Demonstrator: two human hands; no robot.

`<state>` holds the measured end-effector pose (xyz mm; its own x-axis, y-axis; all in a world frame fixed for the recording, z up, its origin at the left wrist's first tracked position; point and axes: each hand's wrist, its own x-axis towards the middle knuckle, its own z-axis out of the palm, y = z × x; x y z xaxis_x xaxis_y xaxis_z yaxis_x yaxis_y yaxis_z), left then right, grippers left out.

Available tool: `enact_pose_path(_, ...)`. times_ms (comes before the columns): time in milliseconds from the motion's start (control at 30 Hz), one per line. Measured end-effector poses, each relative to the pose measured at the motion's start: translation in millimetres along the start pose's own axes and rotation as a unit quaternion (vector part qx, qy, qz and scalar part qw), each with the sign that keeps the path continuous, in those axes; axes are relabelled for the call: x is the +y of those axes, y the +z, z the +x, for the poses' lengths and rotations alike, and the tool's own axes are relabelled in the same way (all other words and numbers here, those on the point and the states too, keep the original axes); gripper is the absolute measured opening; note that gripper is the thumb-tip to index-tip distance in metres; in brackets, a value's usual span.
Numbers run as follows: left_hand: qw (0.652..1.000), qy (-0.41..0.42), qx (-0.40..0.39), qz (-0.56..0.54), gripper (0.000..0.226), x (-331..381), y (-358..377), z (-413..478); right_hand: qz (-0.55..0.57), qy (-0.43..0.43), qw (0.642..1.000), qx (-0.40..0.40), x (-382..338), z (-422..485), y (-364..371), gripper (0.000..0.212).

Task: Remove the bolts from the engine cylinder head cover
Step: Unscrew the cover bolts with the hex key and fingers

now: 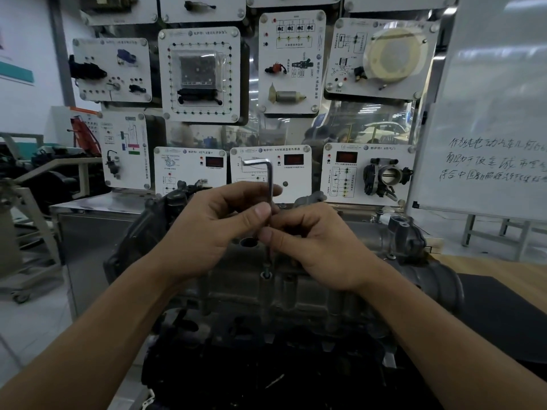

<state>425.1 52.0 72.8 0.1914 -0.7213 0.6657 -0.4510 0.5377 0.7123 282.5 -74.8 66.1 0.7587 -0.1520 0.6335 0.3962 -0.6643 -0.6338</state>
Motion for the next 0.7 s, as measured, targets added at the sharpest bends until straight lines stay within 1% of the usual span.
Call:
enact_pose_path(100, 1.0, -0.004, -0.018, 0.021, 0.025, 3.2, -0.5, -1.3, 0.018, 0.014, 0.999, -0.027, 1.8, 0.6, -0.2, 0.017)
enact_pose_path(200, 0.999, -0.003, 0.006, 0.035, 0.022, 4.4, 0.7, 0.0, 0.018, 0.005, 0.999, -0.041, -0.1, 0.7, 0.1, 0.016)
enact_pose_path(300, 0.999, -0.01, 0.034, 0.032, 0.024, 3.8, 2.5, 1.7, -0.019, -0.01, 1.0, 0.003, -1.0, 0.7, 0.7, 0.011)
enact_pose_path(400, 0.998, -0.017, 0.041, 0.041, 0.027, 6.5, 3.4, 2.8, -0.006, -0.012, 0.999, 0.044, -3.9, 0.0, 0.5, 0.006)
enact_pose_path(467, 0.998, -0.021, 0.037, 0.044, 0.025, 8.6, 3.8, 3.3, -0.001, -0.006, 0.999, 0.039, -6.7, 0.8, 0.7, 0.004)
enact_pose_path(533, 0.998, -0.024, 0.039, 0.051, 0.027, 8.7, 3.6, 3.3, -0.01, 0.003, 1.0, 0.027, -8.2, 1.8, -0.1, 0.008)
enact_pose_path(600, 0.993, -0.024, 0.034, 0.11, 0.034, 7.1, 4.3, 1.2, -0.03, 0.016, 0.999, 0.005, -11.9, 2.4, -2.2, 0.017)
enact_pose_path(700, 0.964, 0.021, -0.002, 0.266, 0.042, 7.9, 5.7, -7.9, -0.079, 0.042, 0.995, -0.039, -22.4, 1.8, -6.7, 0.026)
